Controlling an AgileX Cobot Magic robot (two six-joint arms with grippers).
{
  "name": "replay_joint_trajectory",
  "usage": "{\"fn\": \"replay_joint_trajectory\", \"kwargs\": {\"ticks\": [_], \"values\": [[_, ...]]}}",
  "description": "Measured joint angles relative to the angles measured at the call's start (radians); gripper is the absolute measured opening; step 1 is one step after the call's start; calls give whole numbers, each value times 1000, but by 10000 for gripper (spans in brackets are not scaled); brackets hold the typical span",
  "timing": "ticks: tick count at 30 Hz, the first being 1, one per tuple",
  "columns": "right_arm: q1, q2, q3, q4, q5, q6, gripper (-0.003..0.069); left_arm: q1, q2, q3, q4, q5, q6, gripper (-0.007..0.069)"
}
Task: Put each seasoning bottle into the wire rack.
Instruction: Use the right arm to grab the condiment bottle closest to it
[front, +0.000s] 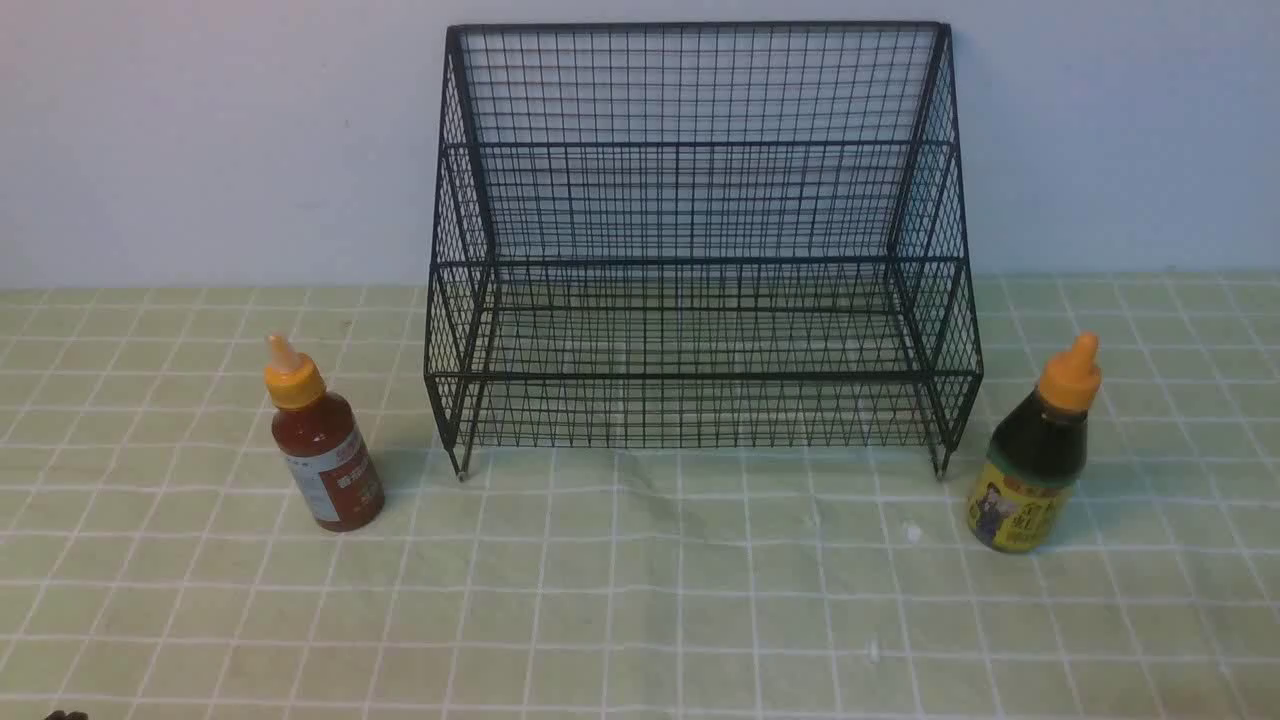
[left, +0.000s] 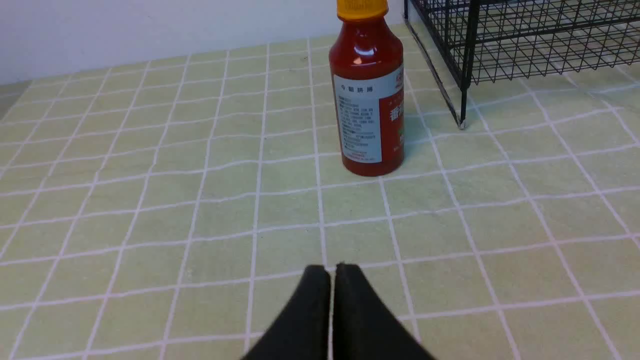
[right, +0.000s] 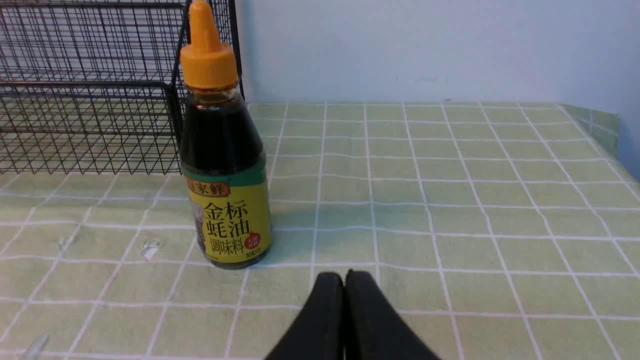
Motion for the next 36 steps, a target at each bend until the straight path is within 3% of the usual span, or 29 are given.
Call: {"fn": "replay_joint_trajectory", "kwargs": {"ticks": [27,30,36], "values": [[0,0,2,9,-23,3,-12,0,0,0,0,0,0,-7],[0,0,9,76,-86,30,-12,0,0,0,0,0,0,-7],[0,0,10,520,-355,208,-12,0,0,0,0,0,0,-7]]}}
